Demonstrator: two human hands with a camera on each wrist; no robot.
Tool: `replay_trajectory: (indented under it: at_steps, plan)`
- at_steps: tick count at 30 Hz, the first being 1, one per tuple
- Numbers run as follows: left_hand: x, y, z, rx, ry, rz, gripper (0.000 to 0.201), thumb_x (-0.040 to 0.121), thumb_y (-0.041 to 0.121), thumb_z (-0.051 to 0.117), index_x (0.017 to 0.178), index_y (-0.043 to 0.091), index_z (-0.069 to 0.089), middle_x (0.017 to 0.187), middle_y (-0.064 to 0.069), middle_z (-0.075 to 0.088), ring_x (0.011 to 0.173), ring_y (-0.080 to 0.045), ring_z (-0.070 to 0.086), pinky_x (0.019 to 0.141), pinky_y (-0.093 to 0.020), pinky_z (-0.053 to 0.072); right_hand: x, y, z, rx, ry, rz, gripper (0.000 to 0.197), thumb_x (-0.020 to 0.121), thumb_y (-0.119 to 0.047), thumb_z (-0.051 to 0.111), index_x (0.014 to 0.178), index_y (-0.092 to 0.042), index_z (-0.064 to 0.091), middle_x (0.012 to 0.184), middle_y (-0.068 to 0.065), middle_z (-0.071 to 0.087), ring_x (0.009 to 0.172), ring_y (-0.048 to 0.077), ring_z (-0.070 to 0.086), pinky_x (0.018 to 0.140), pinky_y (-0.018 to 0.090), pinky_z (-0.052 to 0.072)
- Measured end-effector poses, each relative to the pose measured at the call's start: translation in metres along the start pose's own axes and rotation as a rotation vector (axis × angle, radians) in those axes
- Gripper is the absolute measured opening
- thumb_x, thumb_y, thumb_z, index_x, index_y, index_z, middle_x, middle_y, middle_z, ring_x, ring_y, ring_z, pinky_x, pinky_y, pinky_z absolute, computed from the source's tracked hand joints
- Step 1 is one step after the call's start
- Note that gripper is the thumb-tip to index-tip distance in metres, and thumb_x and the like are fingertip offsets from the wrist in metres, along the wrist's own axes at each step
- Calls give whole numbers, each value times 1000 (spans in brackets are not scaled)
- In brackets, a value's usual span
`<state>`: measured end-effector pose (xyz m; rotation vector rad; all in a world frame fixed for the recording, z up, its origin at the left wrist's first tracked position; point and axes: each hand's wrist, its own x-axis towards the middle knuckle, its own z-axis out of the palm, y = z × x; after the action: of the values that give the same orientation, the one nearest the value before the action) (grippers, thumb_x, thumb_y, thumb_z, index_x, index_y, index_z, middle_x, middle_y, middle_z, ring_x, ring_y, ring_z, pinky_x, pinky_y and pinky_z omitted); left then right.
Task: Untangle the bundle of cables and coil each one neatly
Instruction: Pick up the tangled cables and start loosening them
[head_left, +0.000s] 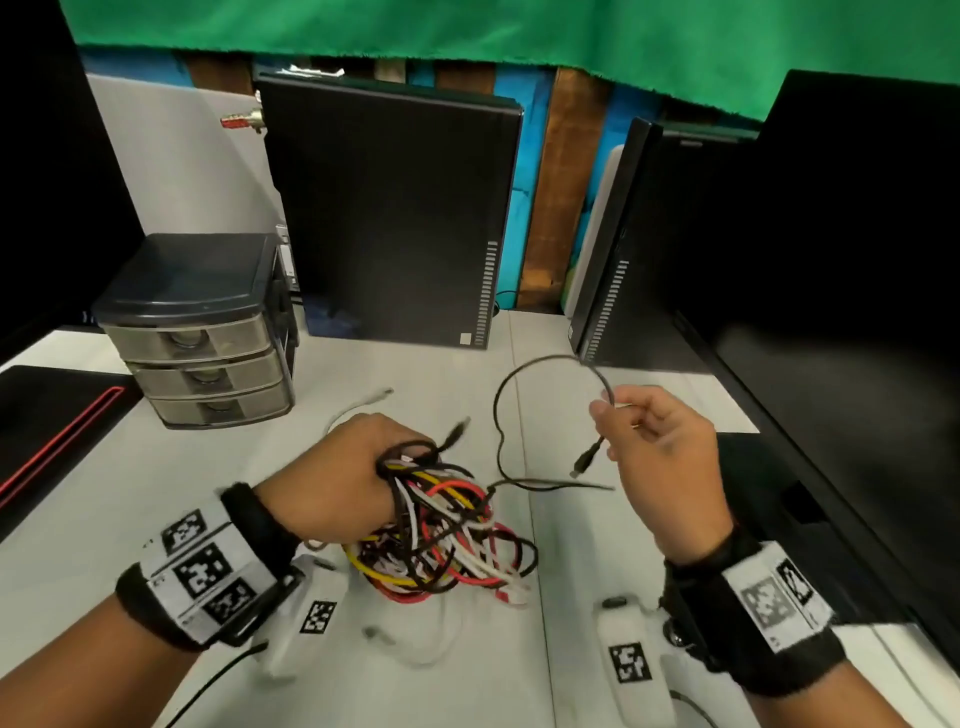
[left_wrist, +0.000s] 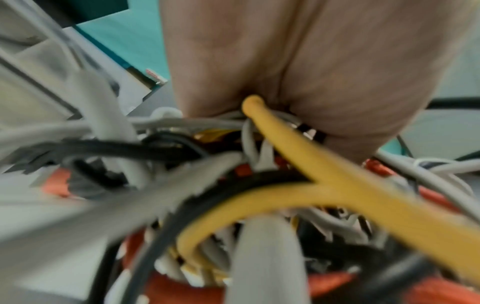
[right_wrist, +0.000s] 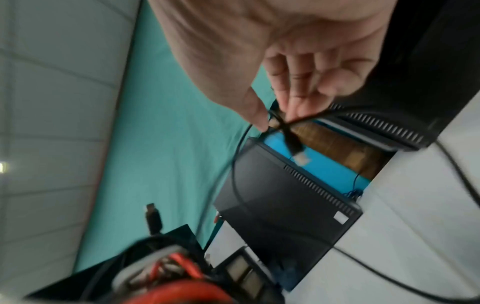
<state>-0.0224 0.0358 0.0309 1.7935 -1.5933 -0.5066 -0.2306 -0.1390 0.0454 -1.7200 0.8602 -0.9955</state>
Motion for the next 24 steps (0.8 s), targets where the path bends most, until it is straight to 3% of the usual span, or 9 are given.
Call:
replay_trajectory:
  at_steps: [4, 8, 11, 14, 15, 17, 18, 21, 24]
  plan:
    - [3, -3, -10, -270, 35, 21, 17, 80, 26, 70, 74, 10, 71, 69, -9, 67, 65, -18, 61, 63, -31, 53, -5, -1, -1, -216, -77, -157, 32, 92, -36, 65, 122, -28, 58, 111, -15, 64, 103, 1, 60, 80, 13, 45]
    - [5, -10, -13, -388, 22, 23, 13, 79, 1, 70, 73, 12, 74, 73, -12, 70, 69, -22, 65, 66, -31, 54, -24, -14, 7, -258, -461, -326, 23, 97, -46, 57, 110, -35, 71, 105, -25, 70, 111, 0, 61, 114, 30, 27]
    - [5, -10, -14, -474, 0, 20, 14, 79, 10, 73, 70, 19, 76, 69, -5, 70, 64, -17, 65, 62, -27, 53, -17, -12, 1, -117, -440, -307, 14, 94, -24, 65, 103, -27, 75, 92, -18, 74, 94, 7, 67, 97, 22, 44]
    - [1, -5, -12, -669, 39, -35, 25, 78, -2, 76, 74, 23, 81, 73, 0, 75, 69, -10, 71, 65, -20, 55, -9, -17, -8, 34, -408, -304, 19, 90, -23, 62, 104, -24, 75, 95, -13, 75, 91, 4, 68, 82, 14, 50]
    - [-2, -1, -12, -741, 34, -50, 11, 73, 12, 85, 78, 21, 81, 77, -2, 76, 73, -12, 72, 67, -22, 57, -8, -18, -10, 71, -419, -296, 21, 89, -24, 60, 105, -23, 74, 93, -15, 75, 87, 0, 66, 78, 12, 49]
    - [-4, 3, -8, -837, 4, -62, 44, 51, 44, 95, 85, 20, 81, 85, -6, 76, 80, -17, 73, 72, -26, 59, -8, -18, -10, 110, -446, -276, 24, 88, -24, 58, 107, -24, 73, 88, -18, 74, 78, -3, 62, 71, 11, 48]
    - [-3, 4, -6, -899, -20, -70, 54, 45, 48, 96, 88, 19, 81, 88, -8, 76, 83, -19, 73, 74, -28, 59, -8, -18, -8, 110, -456, -259, 24, 89, -24, 58, 108, -26, 73, 86, -17, 73, 75, -2, 60, 69, 13, 49]
    - [-1, 5, 3, -1073, -108, -152, 66, 43, 33, 100, 99, 8, 78, 97, -18, 73, 87, -29, 71, 79, -37, 60, -8, -11, -6, 110, -480, -219, 23, 92, -20, 60, 109, -26, 74, 75, -19, 68, 68, 1, 54, 65, 19, 49]
    - [-3, -6, 10, -1081, -175, -252, 70, 42, 26, 100, 105, 10, 77, 105, -27, 66, 90, -31, 64, 79, -40, 54, -4, -5, -7, 158, -480, -190, 19, 92, -7, 61, 104, -12, 74, 68, -19, 67, 64, -2, 57, 61, 12, 45]
